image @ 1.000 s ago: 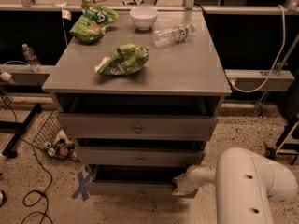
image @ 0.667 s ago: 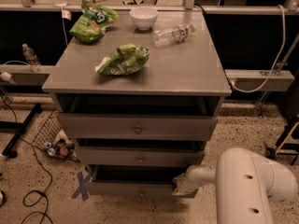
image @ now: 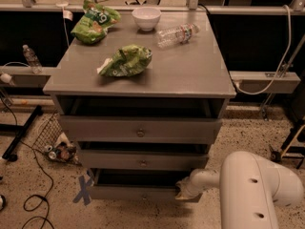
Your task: Open bottom drawer
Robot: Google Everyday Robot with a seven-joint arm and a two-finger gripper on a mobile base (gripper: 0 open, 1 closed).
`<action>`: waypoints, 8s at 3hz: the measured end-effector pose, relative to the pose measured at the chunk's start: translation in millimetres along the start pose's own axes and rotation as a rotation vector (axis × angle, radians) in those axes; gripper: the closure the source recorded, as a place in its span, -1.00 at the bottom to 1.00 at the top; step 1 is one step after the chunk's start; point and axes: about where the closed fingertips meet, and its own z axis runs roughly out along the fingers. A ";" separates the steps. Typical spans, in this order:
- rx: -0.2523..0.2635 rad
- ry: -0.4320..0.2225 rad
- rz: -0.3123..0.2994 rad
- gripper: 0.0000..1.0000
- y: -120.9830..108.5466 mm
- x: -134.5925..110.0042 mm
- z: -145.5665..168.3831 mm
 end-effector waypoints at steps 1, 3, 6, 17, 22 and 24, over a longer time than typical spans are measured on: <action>0.000 0.000 0.000 0.73 0.1 0.0 0.1; 0.000 0.000 0.000 -0.21 0.2 -0.1 0.0; -0.004 -0.002 0.000 -1.00 3.1 -1.1 1.8; -0.022 0.046 0.153 1.00 71.0 25.7 -18.5; -0.028 0.041 0.159 -0.81 91.3 24.2 -16.7; -0.007 0.035 0.153 -1.00 92.6 22.3 -22.8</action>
Offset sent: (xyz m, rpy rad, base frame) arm -0.0001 0.0000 -0.0001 0.0000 0.0001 0.0000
